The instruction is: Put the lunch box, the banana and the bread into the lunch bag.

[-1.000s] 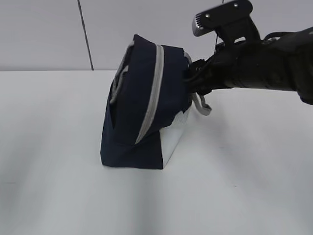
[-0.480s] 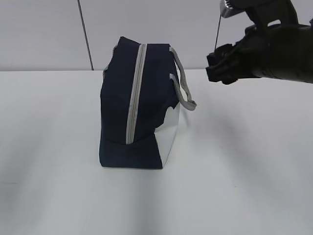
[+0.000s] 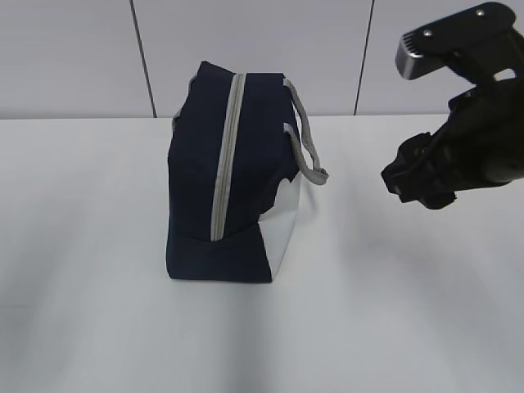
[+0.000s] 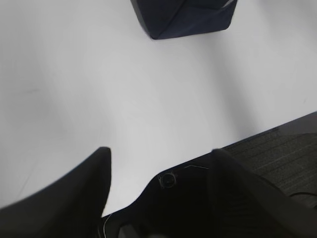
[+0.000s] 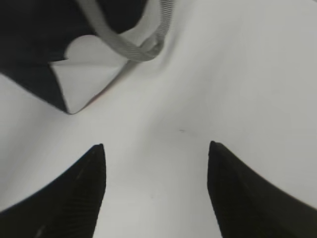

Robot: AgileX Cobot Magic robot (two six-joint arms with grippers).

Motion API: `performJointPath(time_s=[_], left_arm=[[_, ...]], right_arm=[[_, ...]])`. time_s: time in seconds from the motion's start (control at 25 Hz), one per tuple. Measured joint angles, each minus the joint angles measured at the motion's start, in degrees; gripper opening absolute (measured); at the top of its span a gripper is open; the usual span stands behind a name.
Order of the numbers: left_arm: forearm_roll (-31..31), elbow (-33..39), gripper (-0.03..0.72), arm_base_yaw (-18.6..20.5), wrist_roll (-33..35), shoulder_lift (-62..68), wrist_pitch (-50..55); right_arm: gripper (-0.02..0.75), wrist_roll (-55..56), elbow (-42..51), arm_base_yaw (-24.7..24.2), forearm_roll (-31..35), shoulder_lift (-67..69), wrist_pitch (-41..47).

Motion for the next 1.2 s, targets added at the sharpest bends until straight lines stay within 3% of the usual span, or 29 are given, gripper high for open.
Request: performJointPath(time_s=[0.16, 0.36, 0.64, 0.92, 1.2], left_arm=[[0.1, 0.0, 0.434, 0.0, 0.0, -0.6, 1.0], [0.7, 0.0, 0.434, 0.0, 0.0, -3.5, 1.9], [0.8, 3.3, 0.438, 0.0, 0.0, -11.2, 2.5], [1.8, 6.3, 0.533, 0.0, 0.0, -22.3, 7.2], [2.7, 7.0, 0.547, 0.0, 0.0, -32.6, 8.7]], right_arm=[[0.477, -12.7, 0.0, 0.0, 13.4, -7.3, 6.7], [0.498, -15.9, 1.0, 0.0, 18.3, -14.1, 15.8], [0.514, -16.3, 6.8, 0.0, 20.1, -26.4, 21.5], [0.517, -13.5, 14.3, 0.0, 20.4, -40.0, 27.5], [0.517, -8.4, 19.4, 0.0, 15.7, -51.4, 33.5]])
